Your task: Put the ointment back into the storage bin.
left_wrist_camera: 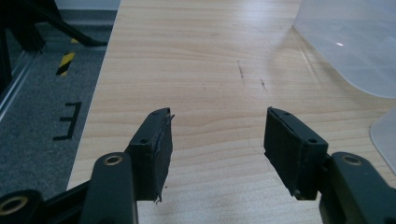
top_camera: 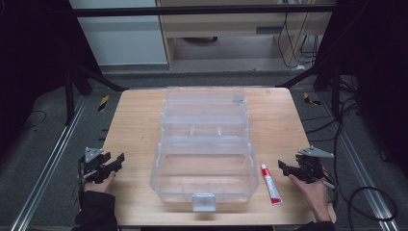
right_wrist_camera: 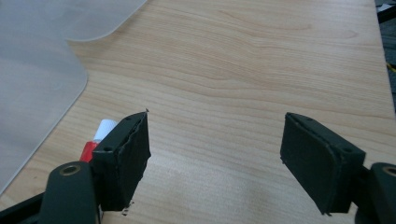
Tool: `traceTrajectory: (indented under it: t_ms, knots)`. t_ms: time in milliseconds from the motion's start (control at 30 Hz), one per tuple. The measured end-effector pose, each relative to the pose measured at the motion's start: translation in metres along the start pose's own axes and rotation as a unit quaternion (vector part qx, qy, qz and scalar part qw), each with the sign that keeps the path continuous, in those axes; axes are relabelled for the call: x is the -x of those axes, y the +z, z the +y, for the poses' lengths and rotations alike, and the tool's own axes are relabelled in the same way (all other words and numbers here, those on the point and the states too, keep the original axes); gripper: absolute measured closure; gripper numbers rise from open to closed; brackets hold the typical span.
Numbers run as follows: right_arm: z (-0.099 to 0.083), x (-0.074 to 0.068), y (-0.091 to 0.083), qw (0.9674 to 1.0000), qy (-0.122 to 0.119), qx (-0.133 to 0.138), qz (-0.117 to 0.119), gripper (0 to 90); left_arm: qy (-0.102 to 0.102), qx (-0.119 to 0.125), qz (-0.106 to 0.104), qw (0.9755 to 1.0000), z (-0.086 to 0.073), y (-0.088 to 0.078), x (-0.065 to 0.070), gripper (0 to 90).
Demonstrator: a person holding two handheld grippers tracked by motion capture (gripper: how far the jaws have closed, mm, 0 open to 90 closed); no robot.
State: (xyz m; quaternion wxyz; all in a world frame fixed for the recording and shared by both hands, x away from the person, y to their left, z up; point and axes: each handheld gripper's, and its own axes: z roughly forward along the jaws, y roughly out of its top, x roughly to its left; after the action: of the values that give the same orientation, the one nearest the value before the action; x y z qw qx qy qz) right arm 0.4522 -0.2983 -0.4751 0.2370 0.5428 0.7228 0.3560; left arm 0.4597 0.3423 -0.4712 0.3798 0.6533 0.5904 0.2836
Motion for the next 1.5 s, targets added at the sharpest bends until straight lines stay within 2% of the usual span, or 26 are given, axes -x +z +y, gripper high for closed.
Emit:
traceTrajectory:
  t_ms: [167, 267, 467, 633, 833, 1000, 1100, 1167, 1500]
  knots:
    - [0.007, -0.006, -0.010, 0.9996, -0.024, -0.013, -0.010, 25.5, 0.009, -0.016, 0.006, 0.9998, 0.000, -0.001, 0.001, 43.0]
    - [0.014, -0.012, -0.019, 0.9994, -0.026, -0.021, -0.004, 28.2, 0.010, -0.022, 0.007, 0.9997, 0.000, -0.001, 0.001, 40.9]
    - [0.029, -0.025, -0.032, 0.9986, -0.032, -0.040, 0.013, 28.2, 0.016, -0.034, 0.010, 0.9992, -0.001, 0.003, 0.002, 37.2]
    - [0.037, -0.035, -0.036, 0.9957, -0.060, -0.067, 0.021, 27.9, 0.022, -0.040, 0.003, 0.9989, -0.001, 0.006, 0.004, 36.0]
    - [0.046, -0.040, -0.035, 0.9923, -0.065, -0.100, 0.033, 32.5, 0.027, -0.051, 0.008, 0.9983, -0.002, 0.009, 0.006, 34.0]
    - [0.053, -0.047, -0.033, 0.9863, -0.072, -0.142, 0.043, 36.5, 0.031, -0.055, 0.015, 0.9979, -0.002, 0.010, 0.006, 33.0]
    - [0.055, -0.052, -0.029, 0.9815, -0.075, -0.171, 0.045, 38.0, 0.029, -0.056, 0.019, 0.9978, -0.002, 0.010, 0.006, 33.2]
    - [0.055, -0.054, -0.026, 0.9791, -0.074, -0.182, 0.051, 38.7, 0.029, -0.057, 0.020, 0.9978, -0.002, 0.010, 0.006, 33.4]
    - [0.053, -0.062, -0.015, 0.9689, -0.083, -0.227, 0.053, 46.0, 0.036, -0.063, 0.026, 0.9970, -0.002, 0.011, 0.008, 34.1]
